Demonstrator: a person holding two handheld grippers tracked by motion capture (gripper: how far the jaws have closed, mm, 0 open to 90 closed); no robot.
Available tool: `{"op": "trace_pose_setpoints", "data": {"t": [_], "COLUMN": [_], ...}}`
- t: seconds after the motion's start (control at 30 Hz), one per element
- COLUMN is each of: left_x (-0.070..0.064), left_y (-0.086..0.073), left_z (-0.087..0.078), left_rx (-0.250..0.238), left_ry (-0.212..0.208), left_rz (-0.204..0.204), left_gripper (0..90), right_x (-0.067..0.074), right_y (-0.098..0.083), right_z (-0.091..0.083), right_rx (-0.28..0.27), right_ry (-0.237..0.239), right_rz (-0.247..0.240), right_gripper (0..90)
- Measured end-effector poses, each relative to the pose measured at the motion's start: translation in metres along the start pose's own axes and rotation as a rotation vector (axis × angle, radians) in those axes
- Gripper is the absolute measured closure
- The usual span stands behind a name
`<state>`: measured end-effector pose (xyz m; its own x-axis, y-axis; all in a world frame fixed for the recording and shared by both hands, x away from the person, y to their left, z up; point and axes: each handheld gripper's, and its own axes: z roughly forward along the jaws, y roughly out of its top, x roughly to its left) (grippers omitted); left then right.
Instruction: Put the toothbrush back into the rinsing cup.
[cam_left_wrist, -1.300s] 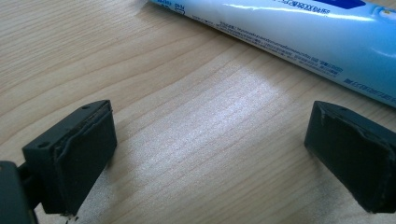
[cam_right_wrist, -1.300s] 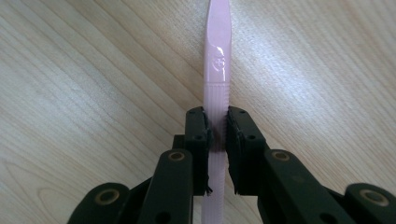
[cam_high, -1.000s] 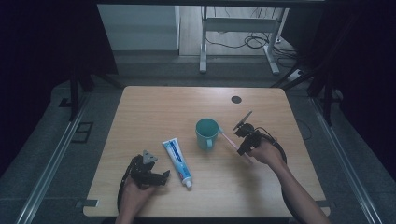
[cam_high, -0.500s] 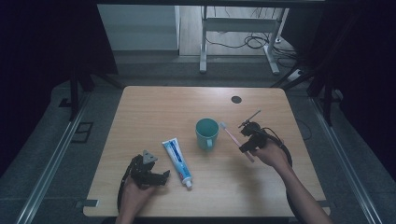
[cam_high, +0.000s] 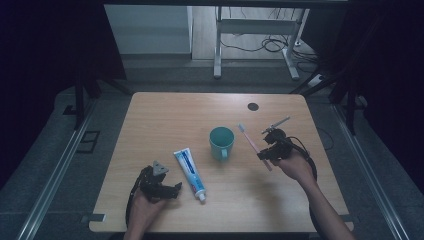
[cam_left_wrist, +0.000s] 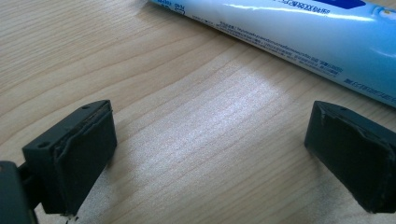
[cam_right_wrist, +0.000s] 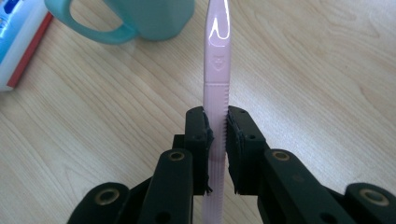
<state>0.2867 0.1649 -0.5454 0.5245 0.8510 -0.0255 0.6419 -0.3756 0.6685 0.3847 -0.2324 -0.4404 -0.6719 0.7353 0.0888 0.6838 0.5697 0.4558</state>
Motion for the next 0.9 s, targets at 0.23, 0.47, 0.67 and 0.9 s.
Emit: {"op": "trace_pose_setpoints", "data": {"t": [0.23,0.47,0.67,0.9], "left_x": [0.000,0.000,0.000,0.000], "left_y": [0.000,0.000,0.000,0.000], "left_z": [0.000,0.000,0.000,0.000], "left_rx": [0.000,0.000,0.001,0.001], "left_ry": [0.000,0.000,0.001,0.001], "left_rz": [0.000,0.001,0.004,0.003], "left_gripper": [2.3,2.3,2.3,2.3], "right_x": [0.005,0.010,0.014,0.017], "right_y": [0.002,0.006,0.011,0.017], "right_z": [-0.004,-0.011,-0.015,-0.019], "right_rx": [-0.057,-0.125,-0.187,-0.248], "right_ry": [-0.003,0.003,0.011,0.025], "right_rz": [-0.018,-0.031,-0.031,-0.029], "right_gripper": [79.1,79.1,79.1,79.1]}}
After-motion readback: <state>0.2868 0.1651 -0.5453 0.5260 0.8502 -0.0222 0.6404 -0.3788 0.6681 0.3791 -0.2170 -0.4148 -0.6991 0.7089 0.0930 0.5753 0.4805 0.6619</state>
